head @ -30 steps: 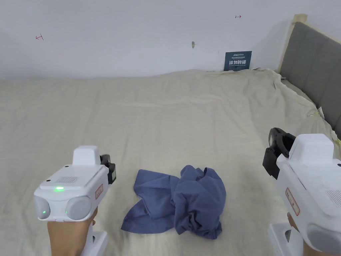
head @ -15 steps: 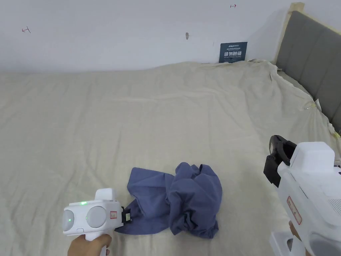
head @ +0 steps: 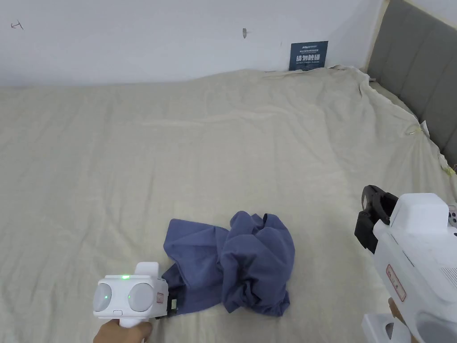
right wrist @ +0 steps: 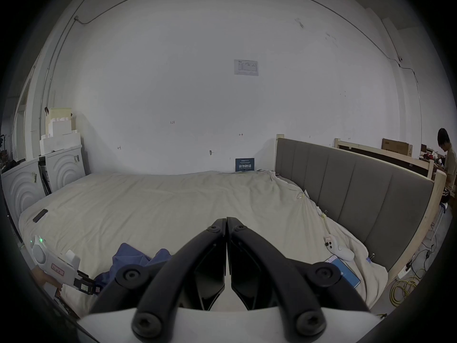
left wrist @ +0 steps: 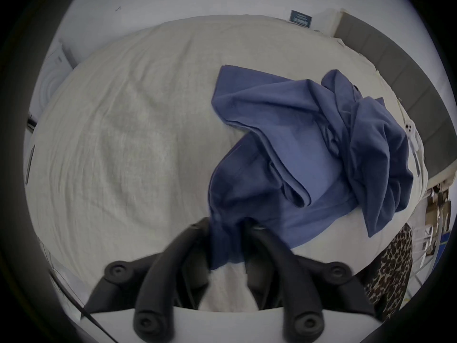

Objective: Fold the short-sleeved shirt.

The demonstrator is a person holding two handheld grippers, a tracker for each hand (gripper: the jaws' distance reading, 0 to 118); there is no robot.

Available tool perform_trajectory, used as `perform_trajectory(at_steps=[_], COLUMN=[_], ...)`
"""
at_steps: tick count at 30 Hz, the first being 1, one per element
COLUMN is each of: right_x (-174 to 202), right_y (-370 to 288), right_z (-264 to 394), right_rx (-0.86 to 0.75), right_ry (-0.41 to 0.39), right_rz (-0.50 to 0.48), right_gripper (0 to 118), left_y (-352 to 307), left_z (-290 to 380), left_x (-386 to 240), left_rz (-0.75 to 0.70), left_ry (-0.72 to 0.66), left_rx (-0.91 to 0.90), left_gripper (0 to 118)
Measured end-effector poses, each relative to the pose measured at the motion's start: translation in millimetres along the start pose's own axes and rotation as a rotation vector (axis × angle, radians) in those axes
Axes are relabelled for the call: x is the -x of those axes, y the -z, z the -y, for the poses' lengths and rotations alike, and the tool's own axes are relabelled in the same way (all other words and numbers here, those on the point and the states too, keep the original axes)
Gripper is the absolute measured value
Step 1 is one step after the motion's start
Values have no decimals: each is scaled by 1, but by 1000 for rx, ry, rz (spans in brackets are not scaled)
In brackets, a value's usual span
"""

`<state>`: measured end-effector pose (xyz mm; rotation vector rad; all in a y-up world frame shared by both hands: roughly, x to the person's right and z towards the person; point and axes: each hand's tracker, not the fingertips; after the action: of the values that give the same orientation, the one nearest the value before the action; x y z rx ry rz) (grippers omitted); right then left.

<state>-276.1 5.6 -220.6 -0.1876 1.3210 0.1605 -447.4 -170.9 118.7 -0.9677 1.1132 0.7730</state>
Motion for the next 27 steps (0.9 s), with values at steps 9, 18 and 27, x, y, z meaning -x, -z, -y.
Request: perform_trajectory(at_steps=[9, 18, 27], right_x=[9, 43, 63], right_y=[78, 193, 265], right_z=[14, 65, 100], right_rx=[243, 544, 748], right_ry=[-27, -78, 7], right_rz=[-85, -150, -163], right_gripper=[0, 92, 91], left_y=[-37, -72, -65], left_z=[-2, -8, -4], left_x=[5, 19, 18], left_rz=[97, 199, 198], left_ry=[6, -43, -33], left_rx=[-129, -190, -177], left_gripper=[0, 0, 0])
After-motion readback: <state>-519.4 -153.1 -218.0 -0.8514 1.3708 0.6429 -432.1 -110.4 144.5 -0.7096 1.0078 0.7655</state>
